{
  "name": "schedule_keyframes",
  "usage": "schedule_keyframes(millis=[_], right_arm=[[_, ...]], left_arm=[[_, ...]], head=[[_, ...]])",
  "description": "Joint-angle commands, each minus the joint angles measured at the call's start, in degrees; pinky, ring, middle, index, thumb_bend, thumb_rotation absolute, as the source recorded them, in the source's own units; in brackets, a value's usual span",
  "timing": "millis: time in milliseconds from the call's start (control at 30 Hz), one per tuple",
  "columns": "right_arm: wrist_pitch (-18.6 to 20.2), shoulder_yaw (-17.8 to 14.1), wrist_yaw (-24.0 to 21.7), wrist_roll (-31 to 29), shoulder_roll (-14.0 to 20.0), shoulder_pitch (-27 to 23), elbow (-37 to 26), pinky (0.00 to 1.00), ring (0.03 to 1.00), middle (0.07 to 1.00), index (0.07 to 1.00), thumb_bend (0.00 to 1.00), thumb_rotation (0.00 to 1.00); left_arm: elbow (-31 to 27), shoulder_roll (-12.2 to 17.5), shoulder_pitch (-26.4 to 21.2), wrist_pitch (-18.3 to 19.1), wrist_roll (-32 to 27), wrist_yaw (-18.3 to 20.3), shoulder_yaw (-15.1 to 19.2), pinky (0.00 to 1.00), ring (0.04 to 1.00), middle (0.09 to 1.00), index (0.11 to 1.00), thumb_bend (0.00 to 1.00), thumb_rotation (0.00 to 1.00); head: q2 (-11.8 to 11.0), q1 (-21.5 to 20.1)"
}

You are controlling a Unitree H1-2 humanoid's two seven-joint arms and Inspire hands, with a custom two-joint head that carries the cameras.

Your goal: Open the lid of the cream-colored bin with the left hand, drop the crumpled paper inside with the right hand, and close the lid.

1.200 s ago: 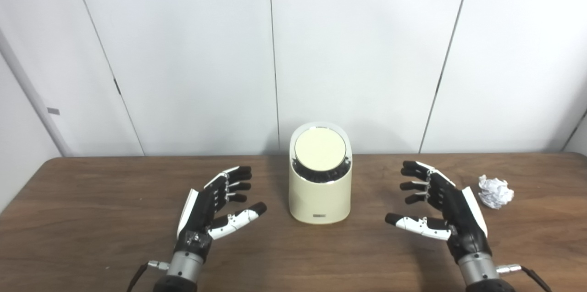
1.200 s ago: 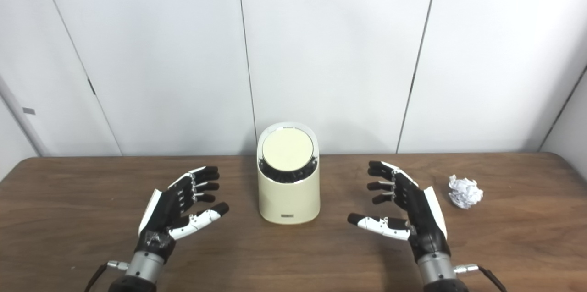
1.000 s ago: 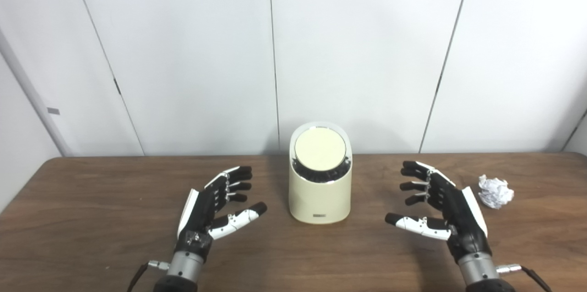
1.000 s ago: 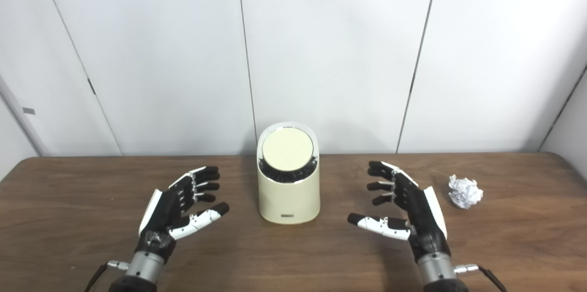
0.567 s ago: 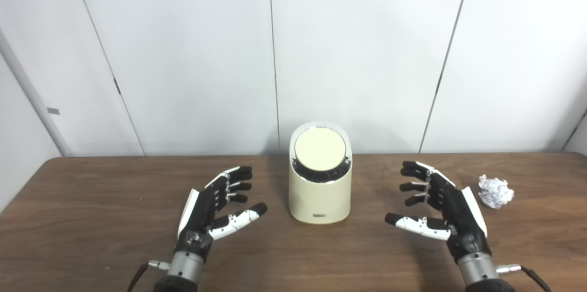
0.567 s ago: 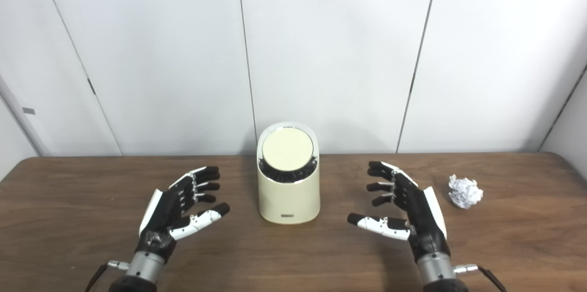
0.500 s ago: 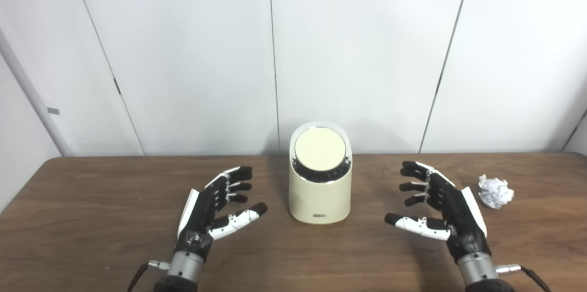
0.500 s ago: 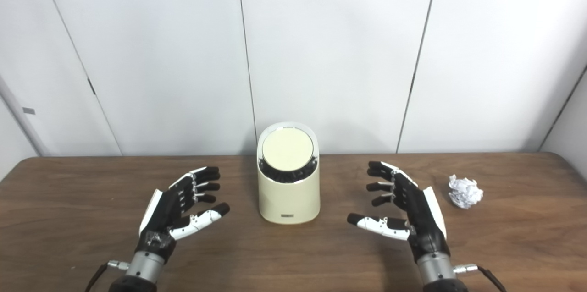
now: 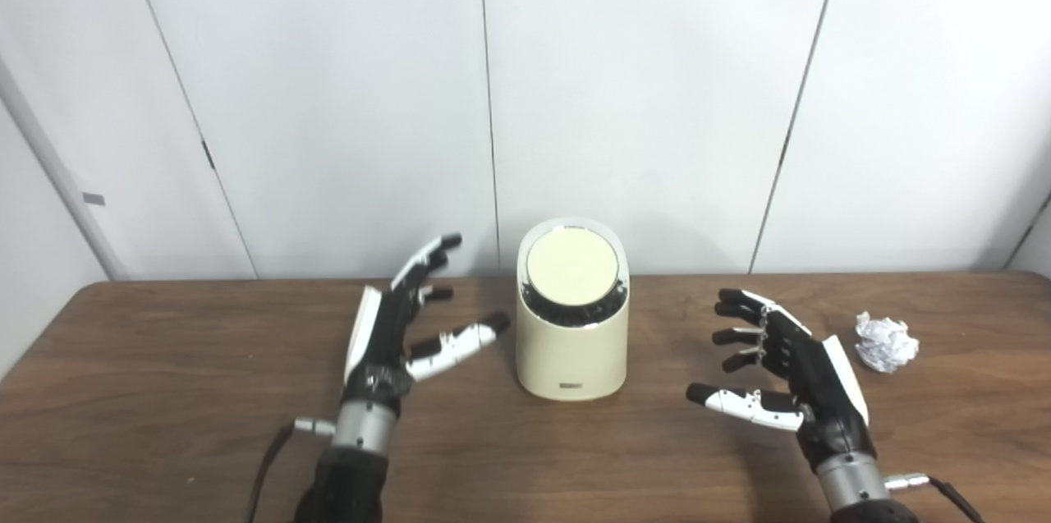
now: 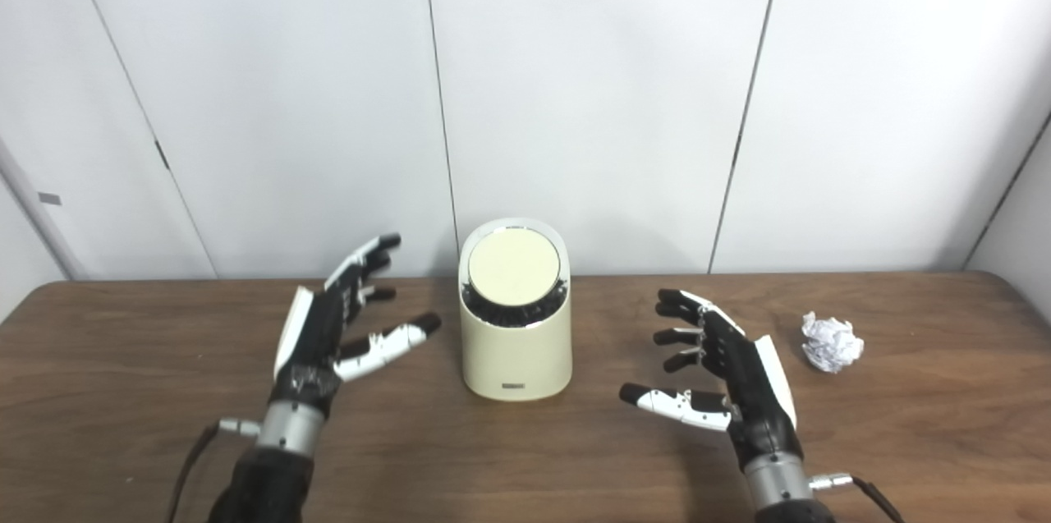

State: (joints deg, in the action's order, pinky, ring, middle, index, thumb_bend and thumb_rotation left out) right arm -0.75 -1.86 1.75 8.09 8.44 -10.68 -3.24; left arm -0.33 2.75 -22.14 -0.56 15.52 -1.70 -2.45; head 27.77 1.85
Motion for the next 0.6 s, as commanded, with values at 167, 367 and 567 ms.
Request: schedule_keyframes(millis=[167, 367, 567], right_arm=[[-2.9, 0.0, 0.9, 0.6, -0.5, -2.0, -0.8, 0.52, 0.664, 0.765, 0.763, 0.79, 0.01], [-3.1, 0.2, 0.8, 0.6, -0.7, -2.0, -1.1, 0.5, 0.665, 0.769, 0.766, 0.77, 0.01], [-2.9, 0.2, 0.8, 0.5, -0.9, -2.0, -1.0, 0.51, 0.668, 0.772, 0.77, 0.77, 0.02]], left_arm=[[0.6, 1.3, -6.4, 0.6, 0.4, 0.4, -0.5, 0.78, 0.923, 0.931, 0.919, 0.84, 0.29], [3.2, 1.9, -9.8, 0.9, 0.7, 0.6, -1.3, 0.75, 0.912, 0.92, 0.917, 0.86, 0.28], [4.1, 1.3, -12.1, 3.1, 2.2, 0.7, -2.8, 0.77, 0.913, 0.912, 0.908, 0.86, 0.24]], head=[[-0.2, -0.1], [-0.3, -0.4], [-0.3, -0.5]])
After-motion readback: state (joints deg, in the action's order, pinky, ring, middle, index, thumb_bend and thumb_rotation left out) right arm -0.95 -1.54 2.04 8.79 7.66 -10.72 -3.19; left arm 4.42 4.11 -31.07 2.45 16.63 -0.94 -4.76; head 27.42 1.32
